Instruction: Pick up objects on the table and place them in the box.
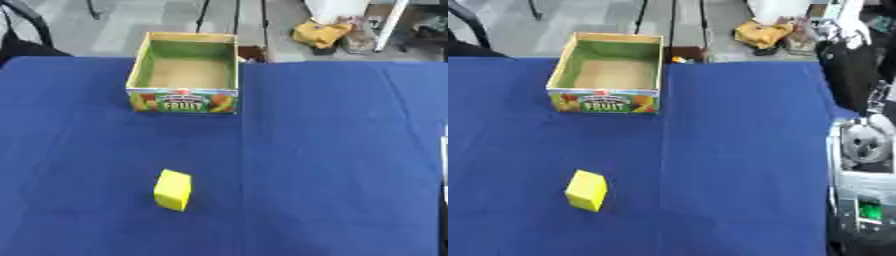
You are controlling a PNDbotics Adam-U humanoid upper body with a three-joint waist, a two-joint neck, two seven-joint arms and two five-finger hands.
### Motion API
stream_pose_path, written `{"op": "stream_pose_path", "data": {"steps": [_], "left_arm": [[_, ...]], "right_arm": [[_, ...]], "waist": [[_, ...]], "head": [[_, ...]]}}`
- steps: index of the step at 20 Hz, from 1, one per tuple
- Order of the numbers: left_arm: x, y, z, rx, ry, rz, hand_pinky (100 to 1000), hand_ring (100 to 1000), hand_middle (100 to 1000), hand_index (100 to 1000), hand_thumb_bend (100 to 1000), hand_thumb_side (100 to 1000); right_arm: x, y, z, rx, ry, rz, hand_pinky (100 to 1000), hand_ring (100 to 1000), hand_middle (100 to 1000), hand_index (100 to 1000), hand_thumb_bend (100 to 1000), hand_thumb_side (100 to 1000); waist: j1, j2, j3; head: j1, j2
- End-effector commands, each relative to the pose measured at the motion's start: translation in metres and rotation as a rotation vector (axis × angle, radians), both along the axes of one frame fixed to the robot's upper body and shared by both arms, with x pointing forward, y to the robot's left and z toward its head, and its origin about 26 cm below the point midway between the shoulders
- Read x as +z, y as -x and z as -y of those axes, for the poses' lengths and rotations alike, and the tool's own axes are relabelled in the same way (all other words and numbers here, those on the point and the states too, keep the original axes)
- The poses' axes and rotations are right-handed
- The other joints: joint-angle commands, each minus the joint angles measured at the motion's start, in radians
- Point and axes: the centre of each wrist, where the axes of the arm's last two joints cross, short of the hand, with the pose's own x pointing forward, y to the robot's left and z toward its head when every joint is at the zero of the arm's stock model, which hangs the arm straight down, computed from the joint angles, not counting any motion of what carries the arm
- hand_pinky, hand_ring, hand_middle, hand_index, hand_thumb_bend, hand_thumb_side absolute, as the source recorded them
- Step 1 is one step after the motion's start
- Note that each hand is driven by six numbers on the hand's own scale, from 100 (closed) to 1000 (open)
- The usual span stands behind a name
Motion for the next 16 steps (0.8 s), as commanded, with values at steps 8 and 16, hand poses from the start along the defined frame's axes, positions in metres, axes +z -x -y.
{"op": "stream_pose_path", "data": {"steps": [8,16], "left_arm": [[0.012,0.015,-0.029,0.244,-0.442,-0.186,672,736,781,1000,433,1000],[0.039,0.018,-0.031,0.43,-1.012,-0.445,721,800,856,1000,376,1000]], "right_arm": [[0.004,0.003,0.005,-0.025,0.024,0.018,723,803,553,826,100,771],[0.001,0.003,0.004,-0.02,0.034,0.009,724,803,554,826,100,770]], "waist": [[0.02,-0.028,0.005],[0.033,-0.041,-0.006]], "head": [[0.0,-0.007],[0.008,-0.002]]}}
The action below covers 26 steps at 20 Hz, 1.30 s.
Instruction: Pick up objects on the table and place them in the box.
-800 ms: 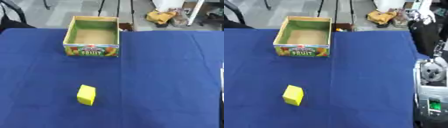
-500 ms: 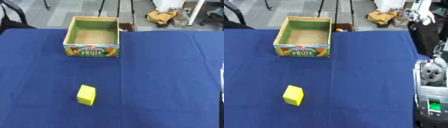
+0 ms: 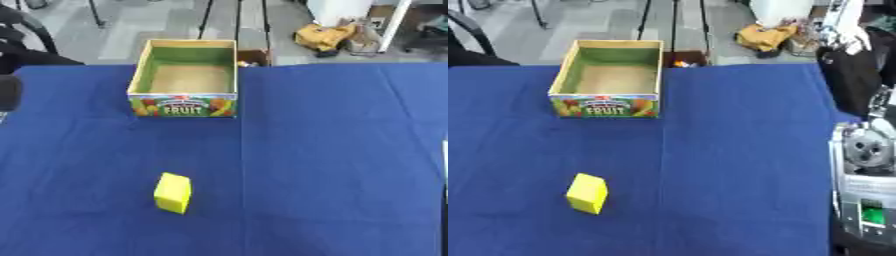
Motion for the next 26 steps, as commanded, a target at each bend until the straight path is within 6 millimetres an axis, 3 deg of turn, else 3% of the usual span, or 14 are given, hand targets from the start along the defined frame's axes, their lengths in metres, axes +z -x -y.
{"op": "stream_pose_path", "data": {"steps": [1,6,11,16,26], "left_arm": [[0.021,0.003,0.004,0.047,-0.243,-0.114,725,804,859,1000,375,1000],[0.035,0.003,0.011,0.048,-0.455,-0.321,754,848,895,1000,427,1000],[0.042,0.001,0.023,0.021,-0.544,-0.479,759,858,899,1000,532,1000],[0.043,-0.001,0.033,-0.001,-0.598,-0.585,749,859,897,1000,634,944],[0.042,-0.006,0.059,-0.004,-0.725,-0.59,739,858,913,1000,623,906]], "right_arm": [[0.007,0.003,0.0,-0.004,0.025,0.027,724,803,554,826,100,770],[0.005,0.003,0.0,0.002,0.03,0.021,723,803,552,826,100,762],[0.004,0.004,-0.001,0.01,0.032,0.016,723,803,550,826,100,757],[0.004,0.004,-0.002,0.016,0.03,0.013,723,802,549,825,100,748],[0.003,0.004,-0.004,0.031,0.028,0.007,722,801,543,824,107,745]], "waist": [[0.005,-0.021,-0.002],[0.012,-0.024,-0.009],[0.015,-0.025,-0.017],[0.015,-0.024,-0.021],[0.01,-0.017,-0.03]], "head": [[0.003,-0.001],[0.008,0.001],[0.016,-0.001],[0.016,-0.006],[0.029,-0.024]]}}
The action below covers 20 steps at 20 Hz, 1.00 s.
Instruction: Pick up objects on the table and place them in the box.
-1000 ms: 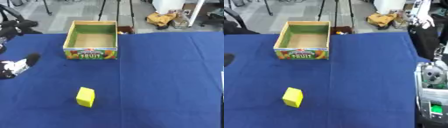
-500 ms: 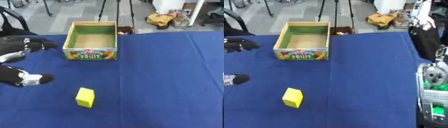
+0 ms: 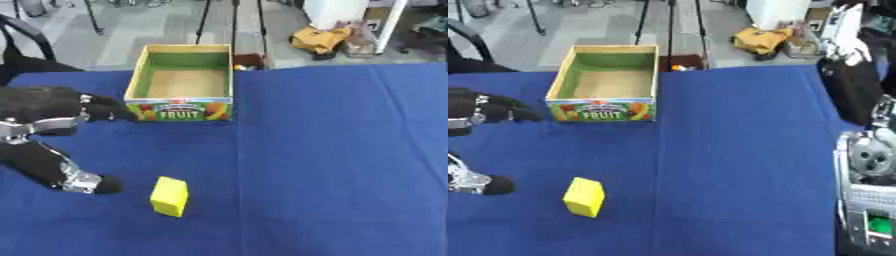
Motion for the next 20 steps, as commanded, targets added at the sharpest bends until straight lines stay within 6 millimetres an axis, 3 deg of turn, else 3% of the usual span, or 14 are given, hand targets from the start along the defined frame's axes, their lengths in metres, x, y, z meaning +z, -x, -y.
{"op": "stream_pose_path", "data": {"steps": [1,20], "left_arm": [[0.006,0.002,0.007,-0.007,-0.03,0.025,740,860,917,1000,623,902],[-0.012,-0.002,0.053,-0.06,-0.054,-0.103,732,857,912,1000,571,802]], "right_arm": [[0.007,0.003,0.0,0.01,0.006,0.025,721,801,542,824,108,745],[0.007,0.003,-0.001,0.025,-0.001,0.017,720,798,532,823,131,729]], "waist": [[-0.001,-0.011,-0.002],[-0.01,0.006,-0.007]], "head": [[0.009,-0.017],[0.029,-0.037]]}}
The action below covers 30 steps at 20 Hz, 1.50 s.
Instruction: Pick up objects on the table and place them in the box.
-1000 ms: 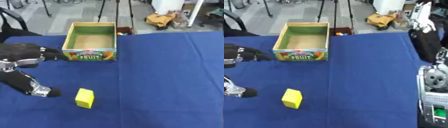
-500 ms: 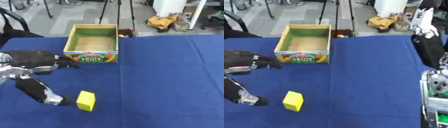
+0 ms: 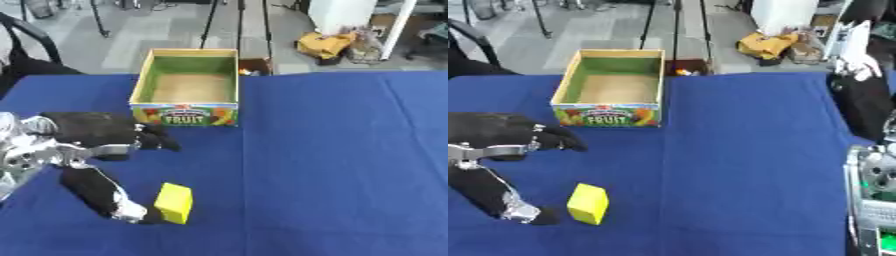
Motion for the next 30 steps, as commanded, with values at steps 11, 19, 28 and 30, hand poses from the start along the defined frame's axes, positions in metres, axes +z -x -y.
{"op": "stream_pose_path", "data": {"steps": [11,19,28,30], "left_arm": [[-0.013,0.005,0.015,0.038,-0.112,0.021,708,858,897,1000,482,743],[-0.021,-0.013,0.018,0.068,-0.186,0.043,705,852,886,1000,453,751],[-0.034,-0.032,0.017,0.096,-0.203,0.011,699,850,892,1000,411,741],[-0.036,-0.035,0.016,0.1,-0.198,0.0,698,852,896,999,422,731]], "right_arm": [[0.006,0.003,0.0,0.014,0.005,0.017,719,798,527,822,138,718],[0.004,0.003,0.001,0.012,0.004,0.01,719,797,526,820,137,706],[0.003,0.003,0.002,0.009,-0.007,0.013,719,797,525,819,135,690],[0.003,0.003,0.002,0.009,-0.009,0.014,719,798,524,819,137,689]], "waist": [[0.002,-0.01,0.0],[0.007,-0.013,0.0],[0.008,-0.007,-0.002],[0.008,-0.006,-0.004]], "head": [[0.034,-0.014],[0.055,-0.012],[0.059,-0.019],[0.058,-0.021]]}}
